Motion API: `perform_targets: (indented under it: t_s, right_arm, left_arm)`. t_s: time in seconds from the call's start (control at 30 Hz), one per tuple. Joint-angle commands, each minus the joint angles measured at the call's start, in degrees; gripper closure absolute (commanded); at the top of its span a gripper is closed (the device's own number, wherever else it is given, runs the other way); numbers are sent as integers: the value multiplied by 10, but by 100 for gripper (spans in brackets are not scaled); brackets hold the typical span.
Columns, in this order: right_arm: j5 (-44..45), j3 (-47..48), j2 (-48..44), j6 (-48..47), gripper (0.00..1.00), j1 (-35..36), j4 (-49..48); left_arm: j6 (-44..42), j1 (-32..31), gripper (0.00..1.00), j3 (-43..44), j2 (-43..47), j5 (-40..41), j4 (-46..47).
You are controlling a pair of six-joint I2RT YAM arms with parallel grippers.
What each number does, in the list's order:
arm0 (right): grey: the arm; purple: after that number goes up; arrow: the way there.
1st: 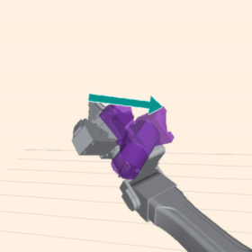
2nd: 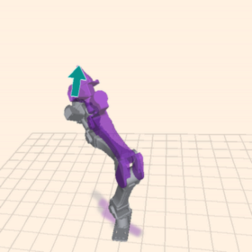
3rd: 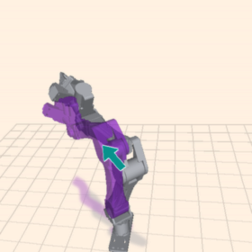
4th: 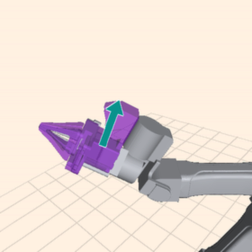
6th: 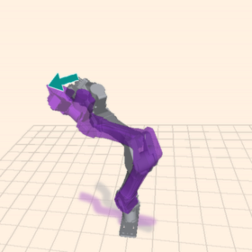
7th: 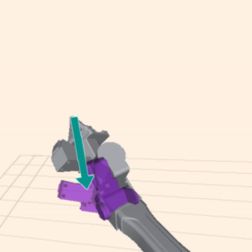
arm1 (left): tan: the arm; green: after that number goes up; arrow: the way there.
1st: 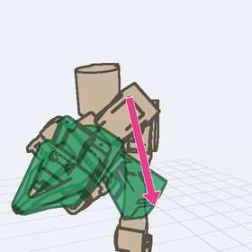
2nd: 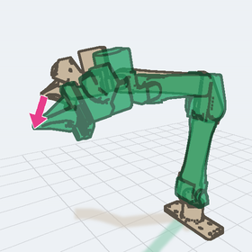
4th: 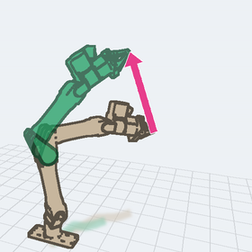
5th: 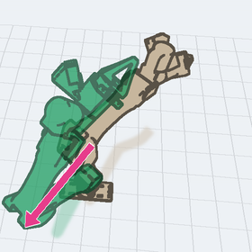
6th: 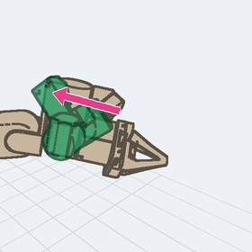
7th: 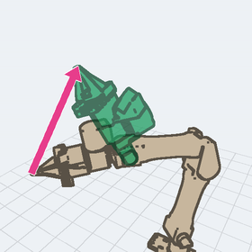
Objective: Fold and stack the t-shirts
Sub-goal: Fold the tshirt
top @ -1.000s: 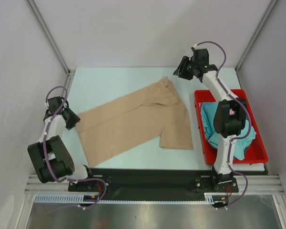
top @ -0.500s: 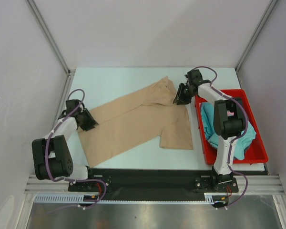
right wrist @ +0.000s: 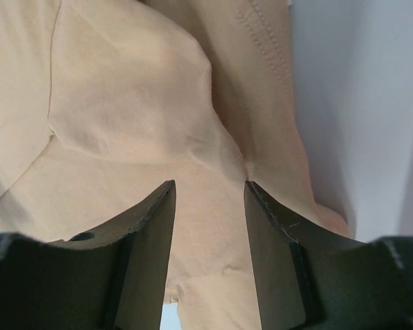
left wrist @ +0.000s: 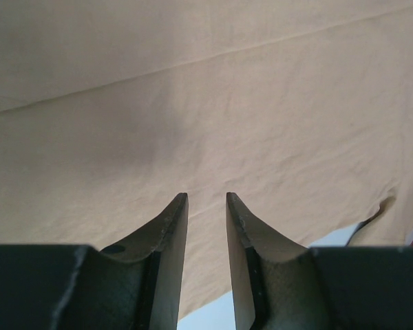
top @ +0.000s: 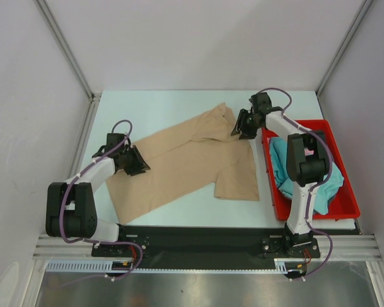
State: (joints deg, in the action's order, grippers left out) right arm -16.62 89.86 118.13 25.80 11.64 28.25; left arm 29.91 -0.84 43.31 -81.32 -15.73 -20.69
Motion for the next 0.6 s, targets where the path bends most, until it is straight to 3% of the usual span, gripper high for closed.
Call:
perform_targets:
  t_s: [0.0, 0.2, 0.57]
  right_arm:
    - [25, 28, 11, -9, 51, -6, 3]
    - [12, 26, 18, -17, 53, -15, -20]
    - [-25, 68, 52, -8, 71, -19, -14]
  left_arm:
    - [6, -13, 66, 13, 22, -12, 1]
    - [-9, -13, 66, 41, 20, 5, -17]
    - [-11, -13, 66, 58, 23, 9, -30]
